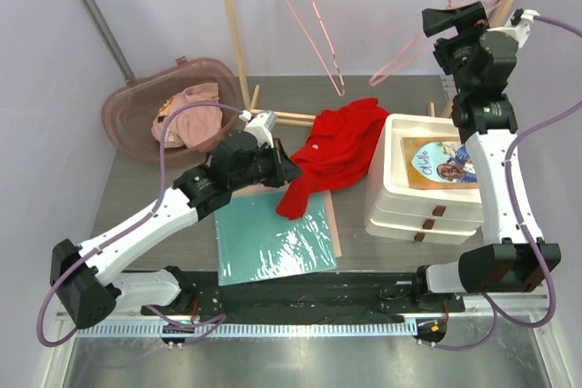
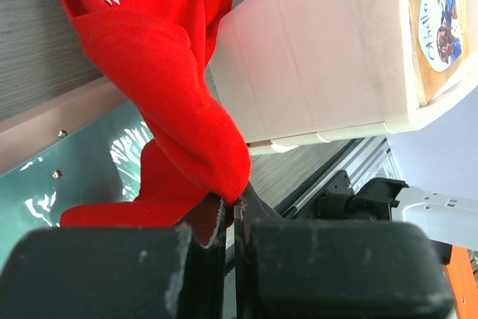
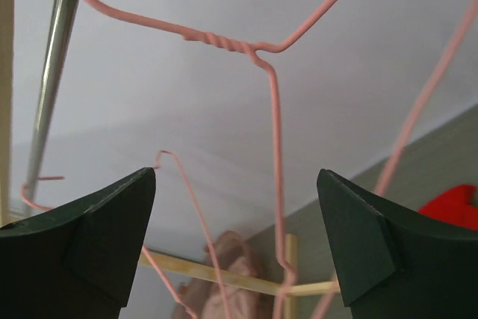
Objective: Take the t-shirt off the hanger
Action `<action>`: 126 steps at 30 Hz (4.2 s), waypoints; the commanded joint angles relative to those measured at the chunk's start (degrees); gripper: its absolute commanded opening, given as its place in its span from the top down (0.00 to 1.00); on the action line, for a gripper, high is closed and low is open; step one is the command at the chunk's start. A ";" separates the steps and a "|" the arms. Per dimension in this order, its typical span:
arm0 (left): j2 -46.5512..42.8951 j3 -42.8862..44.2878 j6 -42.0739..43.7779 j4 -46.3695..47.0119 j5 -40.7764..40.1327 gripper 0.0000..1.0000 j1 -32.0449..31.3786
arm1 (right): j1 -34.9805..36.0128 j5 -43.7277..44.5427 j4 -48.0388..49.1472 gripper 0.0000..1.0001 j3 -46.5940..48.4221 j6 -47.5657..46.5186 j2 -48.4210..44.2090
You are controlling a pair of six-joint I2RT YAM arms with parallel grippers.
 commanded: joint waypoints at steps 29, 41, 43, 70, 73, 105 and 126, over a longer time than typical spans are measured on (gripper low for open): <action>-8.83 13.80 1.24 -9.13 -9.63 1.00 5.70 | 54.70 5.08 -12.67 0.00 -16.52 -62.00 -21.54; -9.80 22.78 0.27 -10.91 -1.73 1.00 5.70 | 54.70 11.66 40.87 0.00 -46.95 -65.27 -17.00; -10.06 23.57 -0.34 -10.81 -1.20 1.00 5.70 | 54.70 12.81 46.00 0.00 -47.49 -65.35 -13.65; -23.52 3.98 3.34 -19.89 -14.75 0.75 5.70 | 48.37 5.54 38.41 0.99 -30.37 -45.93 -6.52; -20.88 2.74 4.57 -15.92 -5.25 0.38 5.70 | 46.53 0.96 32.44 0.99 -22.22 -43.65 -5.47; -12.26 3.89 33.76 9.30 27.55 0.00 5.70 | 40.11 -46.60 38.20 0.99 -9.43 -12.97 -2.47; -15.34 9.68 26.11 -5.71 -21.48 1.00 5.79 | 39.84 1.64 0.42 0.01 -29.29 -36.52 -21.10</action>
